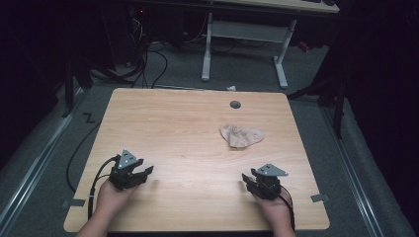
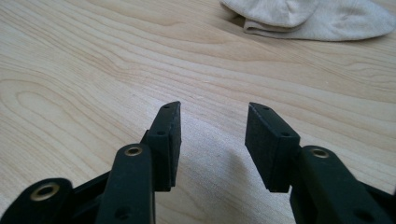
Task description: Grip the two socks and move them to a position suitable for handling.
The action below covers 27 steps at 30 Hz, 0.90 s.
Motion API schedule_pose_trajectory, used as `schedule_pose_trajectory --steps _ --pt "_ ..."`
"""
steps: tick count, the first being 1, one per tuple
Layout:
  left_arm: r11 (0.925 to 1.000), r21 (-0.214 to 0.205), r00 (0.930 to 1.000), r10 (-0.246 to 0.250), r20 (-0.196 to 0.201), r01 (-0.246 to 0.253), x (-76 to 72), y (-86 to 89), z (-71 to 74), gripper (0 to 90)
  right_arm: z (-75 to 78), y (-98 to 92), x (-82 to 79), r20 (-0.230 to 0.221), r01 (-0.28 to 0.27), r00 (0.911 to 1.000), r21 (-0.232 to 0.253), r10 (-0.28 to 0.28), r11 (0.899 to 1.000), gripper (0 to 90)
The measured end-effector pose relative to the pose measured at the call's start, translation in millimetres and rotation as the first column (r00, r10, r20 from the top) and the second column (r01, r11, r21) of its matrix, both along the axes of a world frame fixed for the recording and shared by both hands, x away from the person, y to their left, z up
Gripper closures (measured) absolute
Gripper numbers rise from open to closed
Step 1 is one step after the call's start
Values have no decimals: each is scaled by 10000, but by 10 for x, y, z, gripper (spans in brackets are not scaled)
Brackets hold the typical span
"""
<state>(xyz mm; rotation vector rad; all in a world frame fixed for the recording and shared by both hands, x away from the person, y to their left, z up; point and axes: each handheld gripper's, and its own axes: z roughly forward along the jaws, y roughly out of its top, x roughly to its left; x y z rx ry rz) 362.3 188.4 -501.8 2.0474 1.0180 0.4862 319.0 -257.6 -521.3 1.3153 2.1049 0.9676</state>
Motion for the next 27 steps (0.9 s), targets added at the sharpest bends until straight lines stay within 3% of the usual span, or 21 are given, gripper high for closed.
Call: schedule_pose_trajectory --steps 4,6,9,10,12,14,16,19,22,27 --pt "10000 59 9998 -75 -210 77 -29 19 27 491 42 -9 -5 98 41 9999 195 -43 9998 610" --pt "9993 371 10000 -85 -33 87 -99 30 78 491 47 -3 -6 159 31 9999 158 -33 9999 617" --pt "9993 298 9997 -248 62 246 -209 50 187 476 51 -5 -18 225 -32 9997 -12 32 10000 635" --pt "9971 675 9993 -357 127 348 -267 57 209 468 51 -6 -20 223 -31 9997 6 30 10000 639" --pt "9959 828 9992 -368 167 353 -298 68 201 455 51 -8 -22 246 -70 9997 11 70 10000 644" --pt "9974 664 9995 -297 106 289 -319 102 154 449 65 -16 -19 328 -74 9994 207 68 9998 639" --pt "9991 357 9995 -227 -217 235 -277 125 123 438 76 -10 -22 369 8 9993 362 -21 9993 631" --pt "9997 204 9999 -161 -12 161 -234 149 103 424 115 20 -26 538 47 9985 371 -67 9993 621" --pt "9999 98 9997 -109 -213 111 -214 182 65 423 194 102 -4 744 187 9970 531 -226 9984 583" --pt "9999 -108 10000 24 -17 -24 -213 200 101 422 322 206 71 1004 117 9948 667 -184 9977 575"
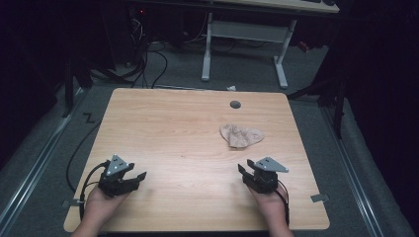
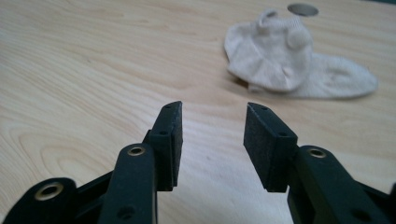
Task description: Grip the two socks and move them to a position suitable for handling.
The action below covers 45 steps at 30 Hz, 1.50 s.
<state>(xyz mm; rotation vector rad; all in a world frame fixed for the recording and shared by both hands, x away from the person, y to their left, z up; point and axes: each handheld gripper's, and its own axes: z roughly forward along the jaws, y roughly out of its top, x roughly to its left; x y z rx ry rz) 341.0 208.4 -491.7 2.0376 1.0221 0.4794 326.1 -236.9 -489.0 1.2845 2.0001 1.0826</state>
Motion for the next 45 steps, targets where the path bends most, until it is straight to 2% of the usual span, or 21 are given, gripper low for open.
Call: schedule_pose_trajectory --steps 1,2,3,5,6,8,10,11,12,15,19,25,30,34,39,42,45 --pt "9999 94 10000 -77 46 76 -9 -19 -7 418 50 56 65 -40 -9 10000 -79 9 10000 569" --pt "9999 94 10000 -77 46 76 -9 -19 -7 417 50 56 65 -40 -9 10000 -79 9 10000 569" --pt "9992 351 9998 -178 72 175 -15 -45 -35 417 66 77 152 -139 -8 9999 -209 5 9998 567" --pt "9987 456 9997 -234 82 230 -13 -55 -50 415 64 77 192 -169 2 9999 -233 -6 9997 568" --pt "9981 553 9996 -276 6 275 -2 -67 -67 411 48 61 313 -449 104 9989 -248 -116 9996 568" --pt "9982 540 9996 -276 15 275 7 -70 -72 406 45 54 347 -540 193 9983 -233 -205 9995 568" --pt "9985 483 9997 -258 21 256 17 -58 -68 402 40 30 439 -525 310 9981 -388 -331 9988 572" --pt "9988 434 9997 -228 31 227 19 -54 -69 402 39 11 523 -618 538 9965 -449 -565 9975 575" --pt "9989 425 9998 -219 45 216 21 -47 -69 402 39 11 523 -618 538 9965 -449 -565 9975 575" --pt "9987 462 9998 -203 -1 203 29 -38 -72 402 31 -21 656 -700 673 9950 -502 -707 9965 615" --pt "9991 374 9998 -193 -42 194 55 -33 -68 403 8 -56 790 -959 846 9914 -509 -892 9951 620" --pt "9987 451 9997 -252 -17 252 122 -49 -69 405 -9 -118 864 -1002 956 9901 -276 -979 9950 635" --pt "9995 195 9997 -254 -68 256 164 -75 -66 414 19 -125 884 -949 883 9912 -494 -927 9949 634" --pt "9991 291 9995 -322 -40 323 168 -103 -66 413 42 -173 932 -913 956 9908 -500 -999 9942 626" --pt "9991 71 9989 -422 -205 424 176 -105 -68 418 -12 -241 1099 -1283 1080 9856 -236 -1101 9939 603" --pt "9983 11 9981 -574 -209 574 162 -99 -64 405 -44 -260 1200 -1303 1237 9839 36 -1222 9923 574" --pt "9982 -55 9982 -604 -43 604 136 -92 -60 400 -74 -259 1292 -1447 1344 9803 -107 -1346 9909 563"
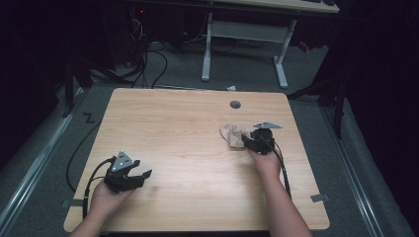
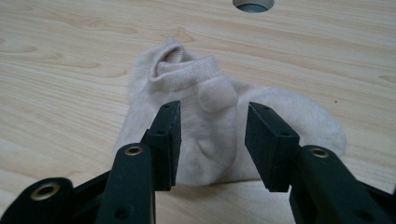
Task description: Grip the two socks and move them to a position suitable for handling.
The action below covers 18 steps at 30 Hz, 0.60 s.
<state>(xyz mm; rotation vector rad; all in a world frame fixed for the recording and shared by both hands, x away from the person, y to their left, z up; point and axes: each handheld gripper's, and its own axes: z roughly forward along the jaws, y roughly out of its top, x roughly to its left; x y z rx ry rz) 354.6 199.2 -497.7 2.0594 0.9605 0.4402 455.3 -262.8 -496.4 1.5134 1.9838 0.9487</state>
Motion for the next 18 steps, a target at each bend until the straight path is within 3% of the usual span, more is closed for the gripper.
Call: schedule_pose_trajectory --steps 3,6,9,12,18 --pt "10000 93 10000 -9 -7 9 -11 13 -6 395 -15 -5 48 56 21 10000 -98 -20 9999 583" --pt "10000 38 9999 45 -99 -45 0 31 -15 393 -74 -22 84 -222 50 9997 -114 -52 9999 587" --pt "9999 -29 9999 105 -37 -105 0 37 -15 390 -135 -24 98 -498 -40 9988 -254 28 9997 668" --pt "9999 3 9999 107 16 -107 -8 40 -9 389 -115 25 63 -223 -180 9996 -651 166 9977 808" --pt "10000 27 10000 71 7 -71 -12 27 -13 388 4 100 -9 119 -430 9990 -702 439 9966 866"
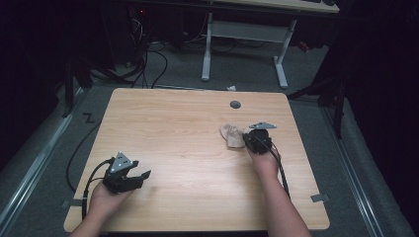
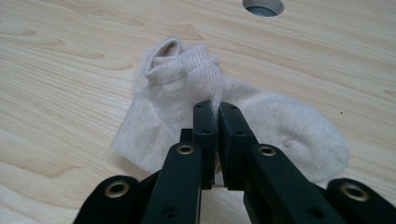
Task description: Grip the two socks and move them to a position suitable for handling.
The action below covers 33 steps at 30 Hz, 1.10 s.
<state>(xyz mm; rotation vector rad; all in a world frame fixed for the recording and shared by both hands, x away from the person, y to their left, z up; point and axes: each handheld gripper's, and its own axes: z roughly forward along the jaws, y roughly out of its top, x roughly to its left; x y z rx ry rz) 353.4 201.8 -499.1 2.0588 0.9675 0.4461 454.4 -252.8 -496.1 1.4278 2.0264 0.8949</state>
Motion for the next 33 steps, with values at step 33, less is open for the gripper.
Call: schedule_pose_trajectory --steps 33 --pt "9999 -83 9999 131 0 -131 0 34 -10 386 498 153 -454 1123 -936 9899 629 861 9936 877"
